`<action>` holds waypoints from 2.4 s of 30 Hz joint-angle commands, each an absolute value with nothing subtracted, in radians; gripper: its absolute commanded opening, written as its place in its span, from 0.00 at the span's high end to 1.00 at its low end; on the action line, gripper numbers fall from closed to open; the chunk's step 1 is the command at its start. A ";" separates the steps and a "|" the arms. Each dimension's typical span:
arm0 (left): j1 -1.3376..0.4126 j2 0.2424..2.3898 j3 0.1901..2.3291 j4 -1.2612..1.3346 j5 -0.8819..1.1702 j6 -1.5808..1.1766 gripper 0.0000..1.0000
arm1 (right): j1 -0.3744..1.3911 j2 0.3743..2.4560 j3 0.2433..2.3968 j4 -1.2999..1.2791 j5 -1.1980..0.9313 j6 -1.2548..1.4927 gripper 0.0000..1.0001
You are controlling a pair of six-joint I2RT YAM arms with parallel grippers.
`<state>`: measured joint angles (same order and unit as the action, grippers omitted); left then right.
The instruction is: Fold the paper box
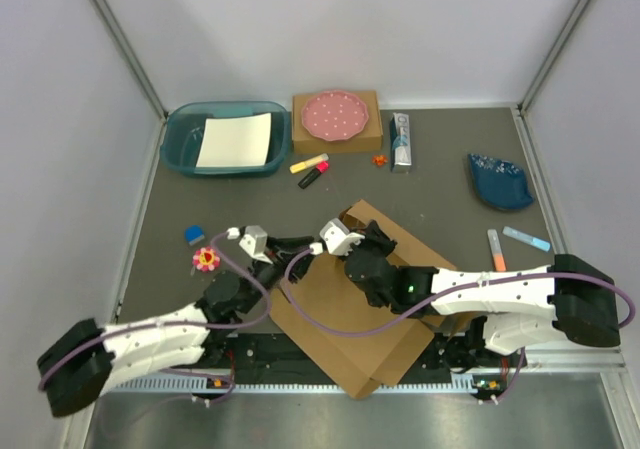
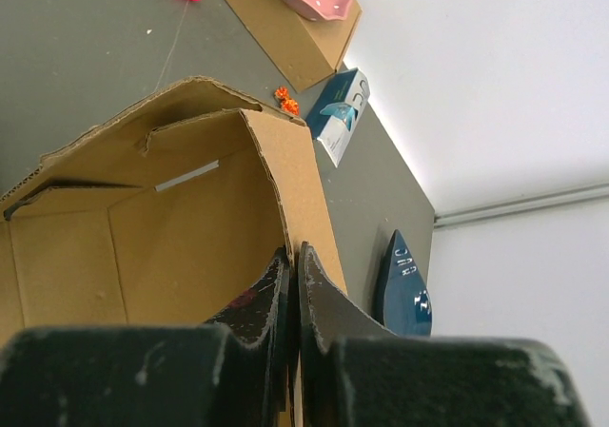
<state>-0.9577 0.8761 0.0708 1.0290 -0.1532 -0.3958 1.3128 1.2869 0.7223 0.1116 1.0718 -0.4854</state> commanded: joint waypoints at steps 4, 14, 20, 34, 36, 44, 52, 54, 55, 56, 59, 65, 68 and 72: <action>-0.960 0.568 0.044 0.695 -0.399 -0.338 0.60 | 1.328 1.304 0.713 0.017 0.997 -0.382 1.00; -0.959 1.061 0.114 0.995 -0.373 -0.284 0.43 | 1.328 1.304 0.721 0.020 0.966 -0.370 1.00; -0.957 1.215 0.135 1.233 -0.322 -0.250 0.37 | 1.333 1.302 0.718 0.012 0.957 -0.362 1.00; -0.951 1.555 0.207 1.551 -0.222 -0.248 0.35 | 1.336 1.327 0.719 0.002 0.933 -0.334 1.00; -0.951 1.589 0.213 1.578 -0.216 -0.253 0.34 | 1.338 1.333 0.722 0.002 0.931 -0.328 1.00; -0.942 1.654 0.274 1.620 -0.238 -0.253 0.23 | 1.344 1.350 0.729 -0.025 0.913 -0.316 1.00; -0.904 1.674 0.330 1.637 -0.203 -0.262 0.20 | 1.344 1.358 0.732 -0.028 0.900 -0.308 1.00; -0.888 1.686 0.347 1.640 -0.184 -0.262 0.20 | 1.344 1.356 0.732 -0.032 0.894 -0.302 1.00; -0.884 1.689 0.354 1.649 -0.178 -0.262 0.20 | 1.344 1.355 0.730 -0.035 0.891 -0.296 1.00; -0.873 1.701 0.356 1.669 -0.160 -0.267 0.20 | 1.344 1.359 0.727 -0.035 0.890 -0.295 1.00; -0.856 1.710 0.377 1.671 -0.138 -0.278 0.21 | 1.345 1.361 0.723 -0.040 0.884 -0.287 1.00; -0.828 1.717 0.425 1.670 -0.072 -0.299 0.24 | 1.347 1.367 0.721 -0.041 0.874 -0.276 1.00; -0.812 1.712 0.445 1.670 -0.023 -0.311 0.25 | 1.345 1.365 0.721 -0.040 0.870 -0.275 1.00; -0.795 1.715 0.468 1.657 0.030 -0.305 0.28 | 1.345 1.368 0.721 -0.040 0.864 -0.275 1.00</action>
